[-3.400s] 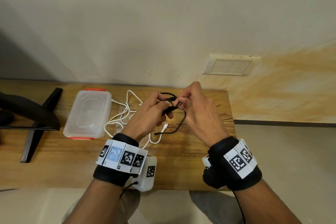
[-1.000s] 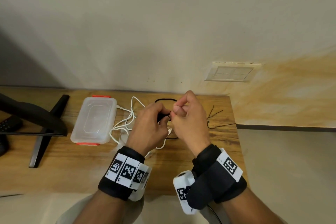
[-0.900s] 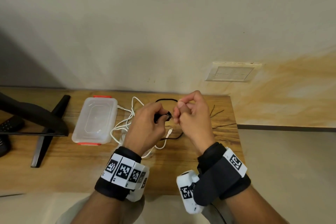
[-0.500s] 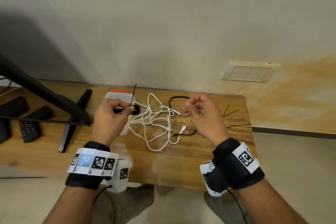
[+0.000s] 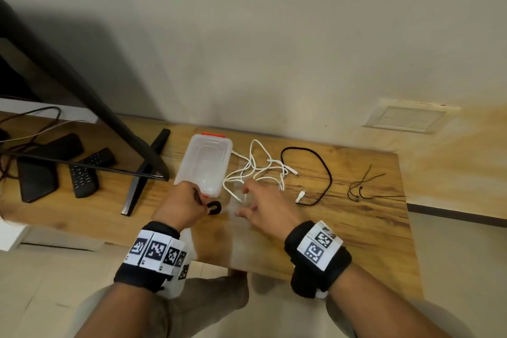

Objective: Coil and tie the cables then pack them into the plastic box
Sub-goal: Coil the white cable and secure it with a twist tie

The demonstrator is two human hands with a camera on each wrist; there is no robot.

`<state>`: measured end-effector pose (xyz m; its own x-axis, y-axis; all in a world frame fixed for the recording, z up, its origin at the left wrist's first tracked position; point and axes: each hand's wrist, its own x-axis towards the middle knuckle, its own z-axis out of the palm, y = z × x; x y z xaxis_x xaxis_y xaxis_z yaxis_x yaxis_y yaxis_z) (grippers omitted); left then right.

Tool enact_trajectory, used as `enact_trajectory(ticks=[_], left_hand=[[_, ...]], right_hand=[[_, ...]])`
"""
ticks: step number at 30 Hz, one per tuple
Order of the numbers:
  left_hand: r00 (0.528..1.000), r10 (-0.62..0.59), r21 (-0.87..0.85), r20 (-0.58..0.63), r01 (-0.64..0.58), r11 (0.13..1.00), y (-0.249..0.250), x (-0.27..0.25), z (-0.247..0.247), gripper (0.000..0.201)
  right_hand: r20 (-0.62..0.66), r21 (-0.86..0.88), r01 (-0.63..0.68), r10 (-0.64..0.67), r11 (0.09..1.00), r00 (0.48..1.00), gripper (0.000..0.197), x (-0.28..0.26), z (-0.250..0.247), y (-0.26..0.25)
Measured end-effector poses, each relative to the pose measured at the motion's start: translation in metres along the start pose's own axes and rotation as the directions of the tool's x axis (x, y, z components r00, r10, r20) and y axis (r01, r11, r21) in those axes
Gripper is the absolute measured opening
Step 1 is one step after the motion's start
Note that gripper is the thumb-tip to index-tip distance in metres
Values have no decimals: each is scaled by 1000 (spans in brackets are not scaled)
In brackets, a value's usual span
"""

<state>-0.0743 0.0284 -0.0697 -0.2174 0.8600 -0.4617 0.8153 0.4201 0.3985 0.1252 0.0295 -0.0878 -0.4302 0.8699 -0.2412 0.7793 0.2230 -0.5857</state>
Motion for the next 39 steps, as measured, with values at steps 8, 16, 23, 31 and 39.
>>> enact_trajectory(ticks=[8, 16, 23, 31, 39], left_hand=[[990, 60, 91, -131, -48, 995, 6, -5, 16, 9], [900, 283, 22, -333, -292, 956, 36, -21, 5, 30], [684, 360, -275, -634, -635, 722, 96, -21, 0, 41], [811, 426, -523, -400, -584, 621, 142, -22, 28, 48], [833, 339, -329, -437, -499, 802, 150, 25, 26, 17]], right_hand=[[-197, 31, 17, -10, 999, 980, 20, 12, -2, -3], [-309, 582, 61, 151, 811, 939, 14, 1, -62, -2], [-465, 774, 287, 199, 564, 863, 14, -14, -105, -3], [-579, 787, 485, 183, 382, 794, 17, -36, -144, -5], [-623, 757, 544, 150, 361, 767, 17, -45, -153, -6]])
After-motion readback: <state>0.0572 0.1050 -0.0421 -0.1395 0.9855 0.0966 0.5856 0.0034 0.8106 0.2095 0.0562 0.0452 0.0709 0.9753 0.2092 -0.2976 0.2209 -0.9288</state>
